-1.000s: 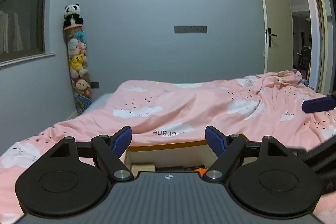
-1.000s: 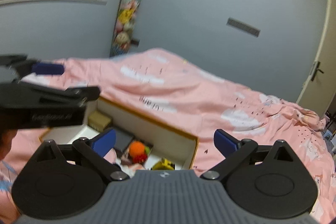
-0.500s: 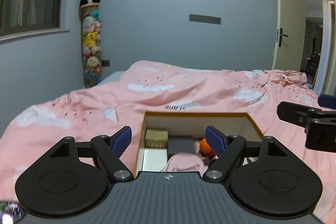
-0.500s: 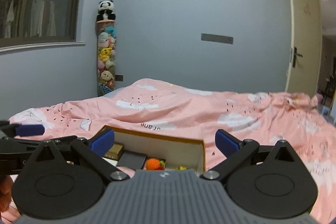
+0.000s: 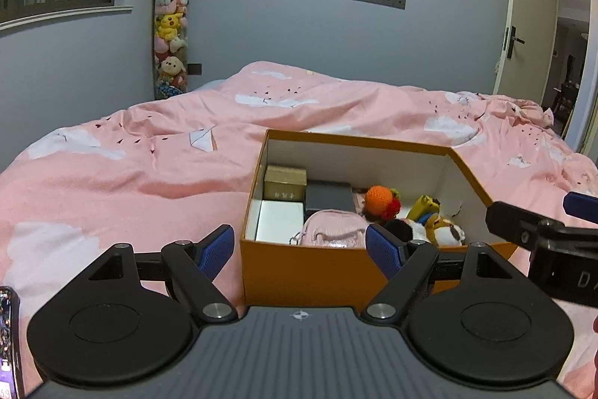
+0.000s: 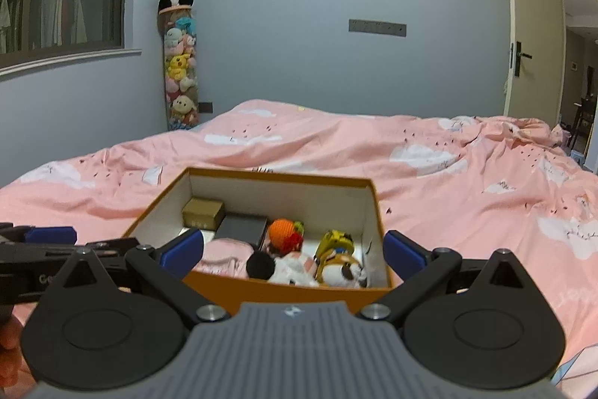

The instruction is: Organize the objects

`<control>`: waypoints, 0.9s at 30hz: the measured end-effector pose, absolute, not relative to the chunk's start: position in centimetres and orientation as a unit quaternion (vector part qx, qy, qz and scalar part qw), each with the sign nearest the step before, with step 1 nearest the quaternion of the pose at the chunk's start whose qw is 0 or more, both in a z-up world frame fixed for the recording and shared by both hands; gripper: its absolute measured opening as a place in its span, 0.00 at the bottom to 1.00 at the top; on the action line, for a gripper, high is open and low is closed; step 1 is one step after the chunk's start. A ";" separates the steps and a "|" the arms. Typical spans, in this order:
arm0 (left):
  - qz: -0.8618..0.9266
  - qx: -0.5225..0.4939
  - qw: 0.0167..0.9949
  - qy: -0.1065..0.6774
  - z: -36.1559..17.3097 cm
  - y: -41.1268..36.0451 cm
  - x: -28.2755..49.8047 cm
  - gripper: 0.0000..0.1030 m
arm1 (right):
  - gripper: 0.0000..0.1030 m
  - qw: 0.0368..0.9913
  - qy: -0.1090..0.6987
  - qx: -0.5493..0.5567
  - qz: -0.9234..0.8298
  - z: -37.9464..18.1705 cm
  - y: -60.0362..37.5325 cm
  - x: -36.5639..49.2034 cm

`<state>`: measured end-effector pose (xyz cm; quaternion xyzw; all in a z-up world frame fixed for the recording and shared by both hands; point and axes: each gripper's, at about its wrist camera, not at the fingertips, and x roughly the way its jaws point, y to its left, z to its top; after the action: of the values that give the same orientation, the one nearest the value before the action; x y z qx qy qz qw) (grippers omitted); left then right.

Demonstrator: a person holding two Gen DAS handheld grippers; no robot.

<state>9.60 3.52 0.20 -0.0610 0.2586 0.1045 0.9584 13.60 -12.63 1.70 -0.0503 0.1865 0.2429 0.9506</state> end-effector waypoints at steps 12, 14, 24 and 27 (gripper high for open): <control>0.103 -0.037 0.958 0.266 -0.3 2.6 9.3 0.90 | 0.99 0.948 0.190 -0.057 0.249 1.0 -12.5 12.9; 0.102 -0.036 0.957 0.267 -0.2 2.4 9.3 0.90 | 0.99 0.948 0.191 -0.057 0.249 0.9 -12.5 12.8; 0.099 -0.032 0.956 0.275 -0.3 2.3 9.3 0.90 | 0.99 0.947 0.194 -0.055 0.249 0.7 -12.6 12.6; 0.100 -0.032 0.956 0.275 -0.3 2.2 9.3 0.90 | 0.99 0.946 0.198 -0.055 0.249 0.6 -12.6 12.5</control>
<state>9.27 2.24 -0.32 -0.0317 0.2753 0.1003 0.9556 12.54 -12.58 0.59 -0.0555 0.1979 0.2491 0.9464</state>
